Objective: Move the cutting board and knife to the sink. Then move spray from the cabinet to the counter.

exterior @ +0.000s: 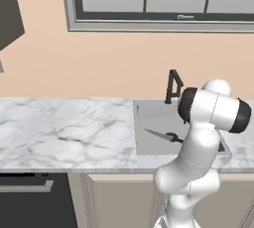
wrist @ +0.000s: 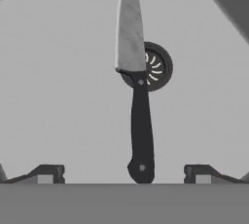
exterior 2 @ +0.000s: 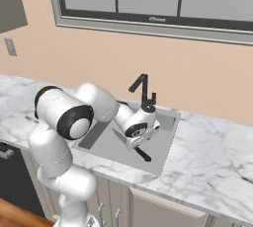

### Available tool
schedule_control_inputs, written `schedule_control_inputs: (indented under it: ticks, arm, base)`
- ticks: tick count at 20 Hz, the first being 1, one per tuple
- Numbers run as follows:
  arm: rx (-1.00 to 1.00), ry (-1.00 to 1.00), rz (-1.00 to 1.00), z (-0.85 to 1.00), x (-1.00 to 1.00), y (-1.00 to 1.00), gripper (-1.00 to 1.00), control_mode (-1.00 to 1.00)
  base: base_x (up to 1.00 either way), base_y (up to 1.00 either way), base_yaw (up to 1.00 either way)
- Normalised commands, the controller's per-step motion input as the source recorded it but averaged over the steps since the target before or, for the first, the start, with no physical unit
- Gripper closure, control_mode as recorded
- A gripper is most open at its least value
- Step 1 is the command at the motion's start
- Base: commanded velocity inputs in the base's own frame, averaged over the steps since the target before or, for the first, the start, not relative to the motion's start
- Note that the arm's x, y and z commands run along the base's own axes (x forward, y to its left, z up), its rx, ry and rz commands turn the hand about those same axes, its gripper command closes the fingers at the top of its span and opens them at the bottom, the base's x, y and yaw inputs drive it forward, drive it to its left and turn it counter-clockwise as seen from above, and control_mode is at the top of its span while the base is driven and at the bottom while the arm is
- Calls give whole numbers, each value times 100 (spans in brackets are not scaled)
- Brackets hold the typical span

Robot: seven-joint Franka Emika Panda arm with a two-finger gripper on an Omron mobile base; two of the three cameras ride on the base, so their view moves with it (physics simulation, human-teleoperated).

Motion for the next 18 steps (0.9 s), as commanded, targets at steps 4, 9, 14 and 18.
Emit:
schedule_control_inputs:
  ticks: [4, 9, 14, 18]
  arm:
    - [0, 1, -8, 100, -54, 0, -100, -100]
    - [0, 2, -11, 100, -82, 0, -100, -100]
    - [0, 0, -12, 100, -61, 0, -100, -100]
    - [0, -7, -10, 75, -56, 0, -100, -100]
  base:
    - [0, 0, 0]
    - [0, 0, 0]
    - [0, 0, 0]
    - [0, 0, 0]
